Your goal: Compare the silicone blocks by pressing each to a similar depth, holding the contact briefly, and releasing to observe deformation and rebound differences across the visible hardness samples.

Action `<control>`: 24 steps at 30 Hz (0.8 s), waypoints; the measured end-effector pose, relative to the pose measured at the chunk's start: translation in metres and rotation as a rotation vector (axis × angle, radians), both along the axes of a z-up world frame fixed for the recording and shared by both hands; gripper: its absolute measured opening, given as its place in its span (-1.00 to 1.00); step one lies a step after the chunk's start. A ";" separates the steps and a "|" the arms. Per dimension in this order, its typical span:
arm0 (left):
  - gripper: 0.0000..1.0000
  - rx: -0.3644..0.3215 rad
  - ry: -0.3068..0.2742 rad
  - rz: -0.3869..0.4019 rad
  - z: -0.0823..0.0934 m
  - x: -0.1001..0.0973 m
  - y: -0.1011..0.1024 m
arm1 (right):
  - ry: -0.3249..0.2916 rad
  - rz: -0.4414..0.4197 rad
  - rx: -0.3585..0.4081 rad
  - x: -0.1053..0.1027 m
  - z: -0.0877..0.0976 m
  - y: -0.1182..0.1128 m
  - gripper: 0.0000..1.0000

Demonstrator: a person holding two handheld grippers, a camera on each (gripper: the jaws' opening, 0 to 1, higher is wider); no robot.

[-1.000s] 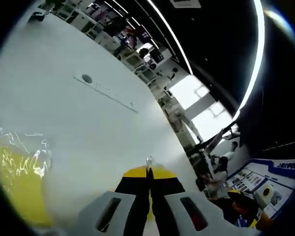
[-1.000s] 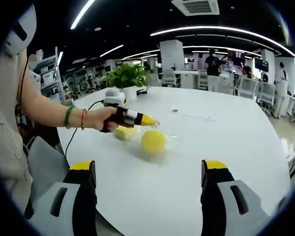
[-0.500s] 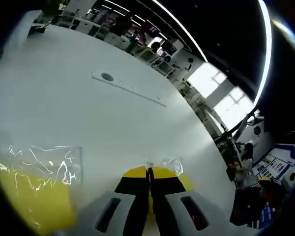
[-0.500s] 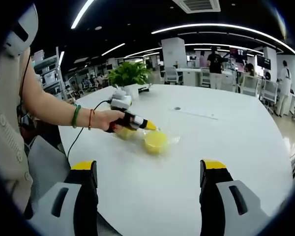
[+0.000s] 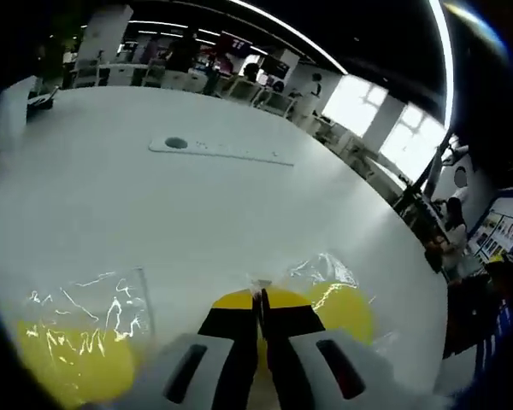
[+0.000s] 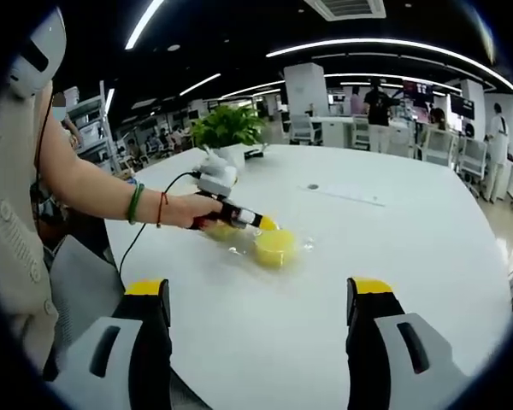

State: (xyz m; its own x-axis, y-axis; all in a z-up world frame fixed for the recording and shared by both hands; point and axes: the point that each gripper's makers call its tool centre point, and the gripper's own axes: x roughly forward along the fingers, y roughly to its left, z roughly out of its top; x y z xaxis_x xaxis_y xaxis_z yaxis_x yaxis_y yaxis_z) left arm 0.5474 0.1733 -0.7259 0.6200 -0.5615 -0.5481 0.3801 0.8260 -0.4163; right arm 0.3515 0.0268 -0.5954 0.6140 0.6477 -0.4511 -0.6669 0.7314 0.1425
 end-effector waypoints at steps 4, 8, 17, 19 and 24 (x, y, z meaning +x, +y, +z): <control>-0.91 0.008 -0.005 -0.011 0.000 0.000 0.003 | -0.007 0.001 0.016 -0.002 0.002 0.001 0.59; -0.71 0.045 -0.027 -0.010 0.001 0.003 0.010 | 0.000 -0.009 0.009 -0.003 -0.002 -0.001 0.59; -0.69 0.088 -0.062 0.003 0.020 0.002 0.028 | -0.008 -0.009 0.027 -0.004 0.001 0.002 0.58; -0.71 0.101 -0.105 0.012 0.033 0.003 0.034 | -0.007 -0.005 0.029 -0.005 0.002 0.005 0.58; -0.66 0.107 -0.171 0.007 0.063 -0.009 0.049 | -0.030 0.007 0.036 -0.009 0.009 0.012 0.55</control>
State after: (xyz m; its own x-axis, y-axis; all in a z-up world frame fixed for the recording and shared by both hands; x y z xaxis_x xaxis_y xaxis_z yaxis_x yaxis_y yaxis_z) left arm 0.5389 0.2224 -0.6631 0.7127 -0.5013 -0.4906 0.4322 0.8648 -0.2558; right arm 0.3424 0.0387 -0.5866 0.6226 0.6676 -0.4083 -0.6762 0.7216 0.1485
